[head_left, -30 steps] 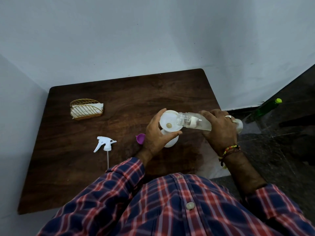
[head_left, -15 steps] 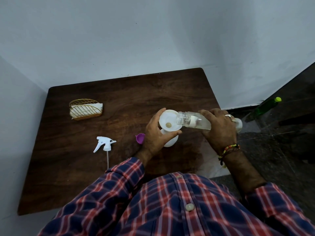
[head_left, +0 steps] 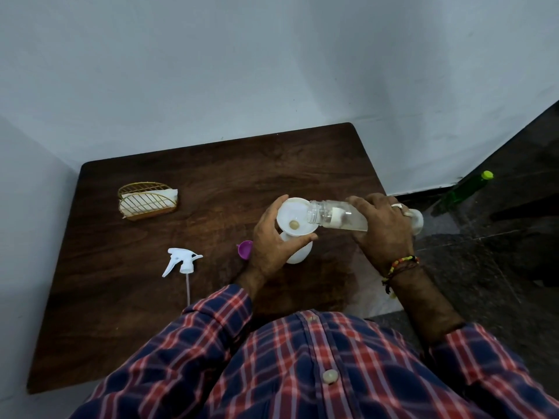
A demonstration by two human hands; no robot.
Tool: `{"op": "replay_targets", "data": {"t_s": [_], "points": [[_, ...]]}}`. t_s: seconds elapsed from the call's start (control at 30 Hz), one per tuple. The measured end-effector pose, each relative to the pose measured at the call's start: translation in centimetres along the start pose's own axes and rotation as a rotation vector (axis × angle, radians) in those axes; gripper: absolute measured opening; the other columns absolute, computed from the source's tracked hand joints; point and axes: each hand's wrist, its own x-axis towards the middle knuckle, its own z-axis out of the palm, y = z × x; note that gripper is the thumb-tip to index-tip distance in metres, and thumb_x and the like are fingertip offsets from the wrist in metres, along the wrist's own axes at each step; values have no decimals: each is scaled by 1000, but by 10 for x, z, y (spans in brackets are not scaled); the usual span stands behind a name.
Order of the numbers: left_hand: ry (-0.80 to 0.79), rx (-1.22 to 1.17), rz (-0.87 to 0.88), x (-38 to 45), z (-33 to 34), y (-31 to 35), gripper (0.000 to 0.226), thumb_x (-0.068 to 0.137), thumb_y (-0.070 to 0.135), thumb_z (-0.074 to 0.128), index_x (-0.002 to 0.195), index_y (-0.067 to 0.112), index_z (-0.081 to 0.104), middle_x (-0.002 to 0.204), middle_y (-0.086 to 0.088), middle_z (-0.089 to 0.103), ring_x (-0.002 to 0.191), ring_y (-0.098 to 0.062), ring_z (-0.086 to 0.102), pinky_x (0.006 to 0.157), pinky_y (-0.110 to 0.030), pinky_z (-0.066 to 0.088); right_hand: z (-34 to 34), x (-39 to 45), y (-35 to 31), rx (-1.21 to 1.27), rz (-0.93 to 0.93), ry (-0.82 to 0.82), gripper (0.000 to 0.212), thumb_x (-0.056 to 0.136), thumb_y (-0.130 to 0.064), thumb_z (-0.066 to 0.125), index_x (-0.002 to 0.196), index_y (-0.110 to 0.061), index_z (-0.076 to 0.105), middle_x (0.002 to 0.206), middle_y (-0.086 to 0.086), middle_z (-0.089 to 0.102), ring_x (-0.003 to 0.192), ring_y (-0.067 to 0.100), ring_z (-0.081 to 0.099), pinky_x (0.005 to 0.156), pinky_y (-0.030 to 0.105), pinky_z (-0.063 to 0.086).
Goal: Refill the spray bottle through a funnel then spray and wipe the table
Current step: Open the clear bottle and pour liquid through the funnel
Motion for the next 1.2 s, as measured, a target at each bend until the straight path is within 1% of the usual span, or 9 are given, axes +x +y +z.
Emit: {"op": "replay_targets", "data": {"t_s": [0.07,0.2,0.33,0.47,0.63,0.73,0.93,1.07,1.2], "points": [[0,3,3,0,0,0,90,66,32,91,142,13,47,133,12,54,121,8,49,101,-15,45,0,0,0,-3,-1,2,61,66,-21,85,123,-25,64,109,8,62,100,34,59,83,48,49],[0,10,0,0,0,1,91,66,34,91,143,13,46,136,6,55,122,1,50,100,-14,45,0,0,0,4,1,3,61,65,-21,85,122,-25,64,109,8,62,100,35,59,85,49,48],[4,13,2,-1,0,2,91,66,34,91,143,13,46,135,10,53,121,3,49,100,-12,44,0,0,0,4,-2,7,62,65,-22,86,122,-25,63,109,8,62,100,35,60,84,50,49],[6,14,-4,-2,0,2,91,66,34,91,143,14,46,134,13,52,121,9,48,101,-17,45,0,-1,0,3,-5,26,61,64,-22,86,120,-24,65,108,9,63,98,36,60,83,49,49],[-1,9,-10,-2,0,2,91,67,33,91,144,14,45,139,6,54,125,-1,50,105,-30,48,1,-1,0,4,0,20,60,64,-24,86,120,-25,65,108,9,63,99,36,61,82,49,50],[-4,2,-10,-2,1,3,91,67,33,91,143,14,45,139,8,54,125,-3,51,105,-35,49,0,-2,0,8,3,26,60,63,-21,86,120,-24,66,107,10,63,98,36,61,80,49,50],[-12,-12,-23,-4,1,3,92,66,34,91,144,18,44,137,10,54,125,-1,51,103,-33,50,-1,-1,2,21,0,8,59,65,-23,85,121,-24,64,108,10,63,99,36,60,82,48,49],[-21,-8,-34,-4,0,3,96,67,34,91,147,20,40,140,7,52,127,-5,50,106,-37,48,1,-1,3,13,4,-4,60,66,-23,85,122,-25,63,109,9,62,100,35,59,79,46,50],[-22,7,-35,-4,1,4,99,68,34,90,149,20,37,142,6,52,128,-4,48,108,-34,46,2,-1,2,20,7,12,59,67,-21,84,122,-24,64,109,10,62,100,37,60,81,49,51]]}}
